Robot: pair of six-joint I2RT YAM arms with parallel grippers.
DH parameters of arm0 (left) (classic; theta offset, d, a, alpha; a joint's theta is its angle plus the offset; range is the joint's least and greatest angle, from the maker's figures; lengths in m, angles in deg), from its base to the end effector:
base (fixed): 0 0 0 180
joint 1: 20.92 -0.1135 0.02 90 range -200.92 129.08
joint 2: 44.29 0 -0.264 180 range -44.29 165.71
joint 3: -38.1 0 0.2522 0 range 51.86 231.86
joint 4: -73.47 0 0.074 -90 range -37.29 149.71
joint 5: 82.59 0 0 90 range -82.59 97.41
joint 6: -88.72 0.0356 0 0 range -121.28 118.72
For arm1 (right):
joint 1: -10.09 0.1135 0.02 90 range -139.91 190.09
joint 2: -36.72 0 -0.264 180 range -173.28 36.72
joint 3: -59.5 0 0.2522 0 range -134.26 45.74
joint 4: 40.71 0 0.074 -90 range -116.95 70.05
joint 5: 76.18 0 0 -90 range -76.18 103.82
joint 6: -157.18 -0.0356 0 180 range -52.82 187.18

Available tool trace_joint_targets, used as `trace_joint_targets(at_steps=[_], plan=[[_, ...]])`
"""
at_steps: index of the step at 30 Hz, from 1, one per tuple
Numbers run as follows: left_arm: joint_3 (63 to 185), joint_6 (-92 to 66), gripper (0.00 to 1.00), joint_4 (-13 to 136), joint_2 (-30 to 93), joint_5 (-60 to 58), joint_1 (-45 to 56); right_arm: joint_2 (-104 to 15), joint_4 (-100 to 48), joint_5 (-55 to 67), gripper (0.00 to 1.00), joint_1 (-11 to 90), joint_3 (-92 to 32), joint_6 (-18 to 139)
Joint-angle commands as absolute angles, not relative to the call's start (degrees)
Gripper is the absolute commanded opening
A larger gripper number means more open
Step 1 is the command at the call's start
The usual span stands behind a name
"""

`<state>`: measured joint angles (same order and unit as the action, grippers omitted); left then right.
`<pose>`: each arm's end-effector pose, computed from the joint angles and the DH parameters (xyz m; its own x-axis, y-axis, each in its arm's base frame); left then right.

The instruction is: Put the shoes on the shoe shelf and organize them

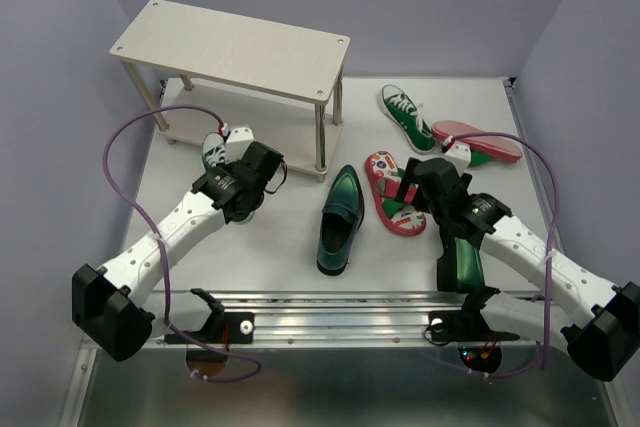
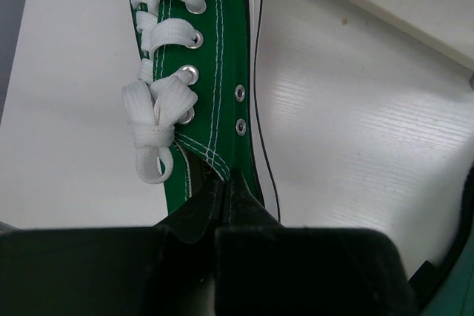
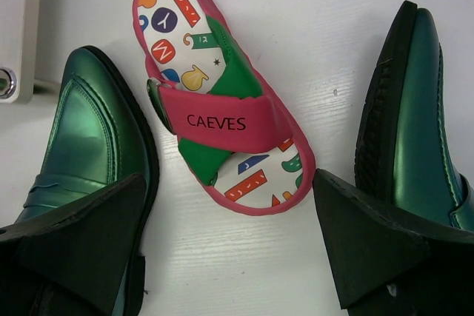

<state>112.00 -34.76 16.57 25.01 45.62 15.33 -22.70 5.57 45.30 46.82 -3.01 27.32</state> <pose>0.2069 -0.1244 0.3000 -0.6202 -0.0827 -0.7800 -0.2189 0.9732 0.0709 0.1823 0.1129 0.2830 -0.5524 0.2698 -0.7887 0.1943 0.9618 0.1929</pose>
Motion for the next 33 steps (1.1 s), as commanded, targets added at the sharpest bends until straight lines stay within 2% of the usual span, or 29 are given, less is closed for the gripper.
trace_joint_targets(at_steps=[1, 8, 18, 25, 33], plan=[[116.2, -25.99, 0.0, 21.98, 21.81, 49.25, 15.46, -22.69, 2.94, 45.37, 1.0, 46.65, -4.27, 27.63], [120.07, -12.28, 0.0, 33.06, 24.17, 43.44, 15.55, -22.87, 2.85, 45.19, 1.0, 46.65, -4.97, 28.42], [113.66, 3.62, 0.0, 49.59, 28.66, 40.1, 15.46, -21.47, 2.94, 44.84, 1.0, 46.65, -5.86, 28.77], [107.41, 10.05, 0.0, 63.21, 29.53, 37.9, 15.46, -19.97, 3.73, 44.84, 1.0, 46.65, -5.06, 27.98], [108.46, 9.27, 0.0, 66.65, 35.33, 37.99, 14.5, -18.12, 5.83, 45.37, 1.0, 46.65, -5.15, 27.1]])
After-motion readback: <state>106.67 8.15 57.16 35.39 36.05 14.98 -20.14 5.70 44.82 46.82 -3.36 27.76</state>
